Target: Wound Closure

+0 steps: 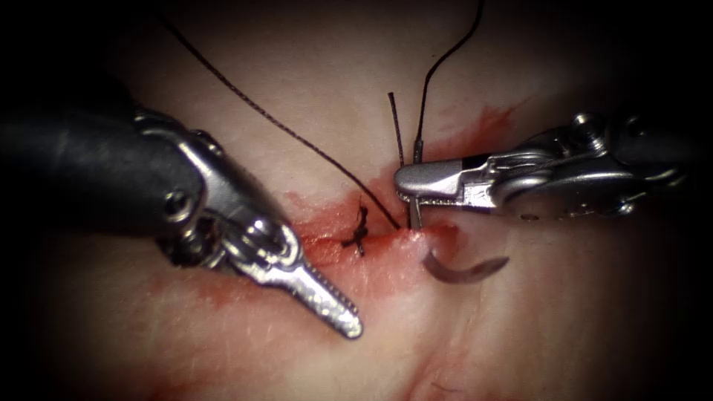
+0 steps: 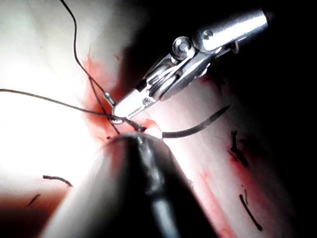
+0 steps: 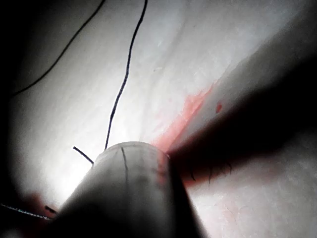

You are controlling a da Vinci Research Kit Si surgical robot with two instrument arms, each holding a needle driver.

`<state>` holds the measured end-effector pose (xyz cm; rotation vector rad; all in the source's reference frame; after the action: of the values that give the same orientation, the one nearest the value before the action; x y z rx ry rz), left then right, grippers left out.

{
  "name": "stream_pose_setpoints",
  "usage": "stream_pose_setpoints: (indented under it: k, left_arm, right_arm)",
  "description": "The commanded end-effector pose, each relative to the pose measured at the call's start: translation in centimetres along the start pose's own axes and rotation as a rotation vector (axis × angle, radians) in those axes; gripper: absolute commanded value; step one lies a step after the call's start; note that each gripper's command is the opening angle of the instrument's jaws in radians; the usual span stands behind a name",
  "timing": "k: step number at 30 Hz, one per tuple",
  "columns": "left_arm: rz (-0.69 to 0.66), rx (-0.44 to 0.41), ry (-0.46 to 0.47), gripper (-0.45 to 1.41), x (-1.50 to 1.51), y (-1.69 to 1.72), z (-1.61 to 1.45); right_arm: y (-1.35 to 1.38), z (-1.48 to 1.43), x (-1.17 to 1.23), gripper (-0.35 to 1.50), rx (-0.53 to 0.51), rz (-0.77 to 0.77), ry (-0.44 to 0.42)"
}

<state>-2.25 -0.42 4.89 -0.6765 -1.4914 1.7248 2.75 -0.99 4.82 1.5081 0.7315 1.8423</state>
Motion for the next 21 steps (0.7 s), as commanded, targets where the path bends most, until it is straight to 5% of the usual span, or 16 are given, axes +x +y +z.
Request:
stream_pose_setpoints:
  k: [1,7,11,14,21]
  left_arm:
    - [0.080,0.027,0.090,0.32,0.09,-0.01,-0.05]
    - [0.397,0.153,0.218,0.32,0.05,-0.02,-0.19]
    - [0.800,0.297,0.246,0.19,0.05,0.02,-0.07]
    - [1.043,0.383,0.223,0.44,0.13,0.04,0.03]
    - [1.289,0.447,0.189,0.61,0.19,0.10,0.26]
  right_arm:
    - [0.00,0.11,0.04,-0.35,0.001,-0.009,-0.001]
    - [-0.01,0.11,0.05,-0.35,0.003,-0.008,0.012]
    - [-0.01,0.12,0.05,-0.35,0.003,-0.008,0.013]
    - [0.00,0.13,0.05,-0.35,0.004,-0.008,0.017]
    - [0.01,0.14,0.03,-0.35,0.004,-0.009,0.021]
